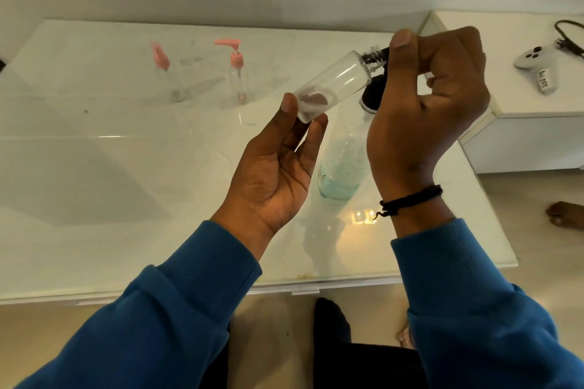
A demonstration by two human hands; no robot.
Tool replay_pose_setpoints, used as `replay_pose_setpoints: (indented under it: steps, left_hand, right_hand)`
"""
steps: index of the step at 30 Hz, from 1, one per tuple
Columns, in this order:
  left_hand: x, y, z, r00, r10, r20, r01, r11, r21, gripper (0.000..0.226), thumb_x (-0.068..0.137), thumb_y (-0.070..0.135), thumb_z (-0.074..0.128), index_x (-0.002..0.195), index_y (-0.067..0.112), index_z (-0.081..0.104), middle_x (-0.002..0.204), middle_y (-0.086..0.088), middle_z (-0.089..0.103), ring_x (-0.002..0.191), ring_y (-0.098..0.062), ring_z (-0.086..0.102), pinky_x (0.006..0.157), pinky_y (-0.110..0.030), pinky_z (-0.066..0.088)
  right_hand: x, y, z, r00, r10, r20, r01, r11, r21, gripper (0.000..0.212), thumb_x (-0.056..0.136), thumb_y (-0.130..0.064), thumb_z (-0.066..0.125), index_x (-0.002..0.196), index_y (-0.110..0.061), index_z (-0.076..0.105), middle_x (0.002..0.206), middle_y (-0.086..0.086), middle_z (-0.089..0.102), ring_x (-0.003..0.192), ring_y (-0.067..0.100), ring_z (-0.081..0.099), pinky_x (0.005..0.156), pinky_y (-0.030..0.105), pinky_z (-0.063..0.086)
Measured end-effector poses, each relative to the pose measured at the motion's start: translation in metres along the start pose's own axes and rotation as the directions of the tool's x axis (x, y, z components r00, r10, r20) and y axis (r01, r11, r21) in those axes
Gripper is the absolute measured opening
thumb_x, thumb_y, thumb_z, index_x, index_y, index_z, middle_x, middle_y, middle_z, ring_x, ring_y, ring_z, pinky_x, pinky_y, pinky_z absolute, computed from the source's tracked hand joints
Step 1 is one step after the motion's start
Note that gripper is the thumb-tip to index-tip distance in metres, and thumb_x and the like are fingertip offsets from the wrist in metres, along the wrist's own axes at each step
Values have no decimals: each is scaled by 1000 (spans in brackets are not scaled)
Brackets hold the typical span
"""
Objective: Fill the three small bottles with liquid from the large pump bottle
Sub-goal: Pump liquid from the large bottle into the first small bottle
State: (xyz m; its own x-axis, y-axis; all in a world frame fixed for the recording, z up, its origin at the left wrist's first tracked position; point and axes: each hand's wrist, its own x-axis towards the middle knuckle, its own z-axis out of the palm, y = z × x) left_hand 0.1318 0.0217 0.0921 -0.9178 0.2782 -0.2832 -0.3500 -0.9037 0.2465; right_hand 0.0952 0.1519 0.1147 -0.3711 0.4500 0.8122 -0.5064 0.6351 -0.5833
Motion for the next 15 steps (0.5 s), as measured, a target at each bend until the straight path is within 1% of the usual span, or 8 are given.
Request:
replay_pose_setpoints:
  steps: [1,5,8,11,13,15]
  left_hand:
    - [0,0,-1,1000,-2,2,2,1000,-3,55,71,19,74,122,1,65,115,-15,70,92,-22,71,65,-24,60]
    - [-1,0,-3,1000,-20,0,20,1000,-17,54,72,19,74,123,2,66,118,-15,70,96,-22,71,68,-25,61]
    - [-1,0,-2,1000,-20,7,21,1000,-17,53,74,19,73,123,2,65,117,-15,71,95,-22,72,67,-25,60]
    - [0,0,-1,1000,-12,6,12,1000,-3,51,73,20,73,121,2,66,114,-14,71,96,-21,70,67,-24,60]
    - [1,0,-3,1000,-17,6,17,1000,-15,54,73,19,74,124,2,65,117,-15,70,98,-22,70,68,-25,60]
    - [0,0,-4,1000,-20,3,20,1000,-20,57,73,19,74,126,2,64,119,-15,70,96,-22,71,67,-25,60]
  right_hand:
    - [-1,1,0,1000,1,-2,-1,1000,-1,32,95,-12,64,65,-2,59,68,12,54,68,28,49,64,37,38]
    - [-8,3,-2,1000,23,7,-23,1000,15,29,95,-6,64,66,-4,60,70,8,53,70,19,46,65,35,37]
    - [-3,0,-1,1000,0,5,0,1000,16,30,95,-7,64,66,-5,60,71,4,52,69,19,46,64,40,39]
    - [-1,-1,0,1000,-8,-10,8,1000,-9,30,95,-9,64,65,-4,59,71,3,51,68,24,48,63,41,39]
    - [-6,0,0,1000,-3,-1,3,1000,2,29,95,-7,64,67,-4,61,73,2,51,69,22,47,63,40,40]
    - [-10,1,0,1000,10,-2,-10,1000,3,27,96,-5,64,68,-4,61,74,1,51,71,17,46,64,39,40]
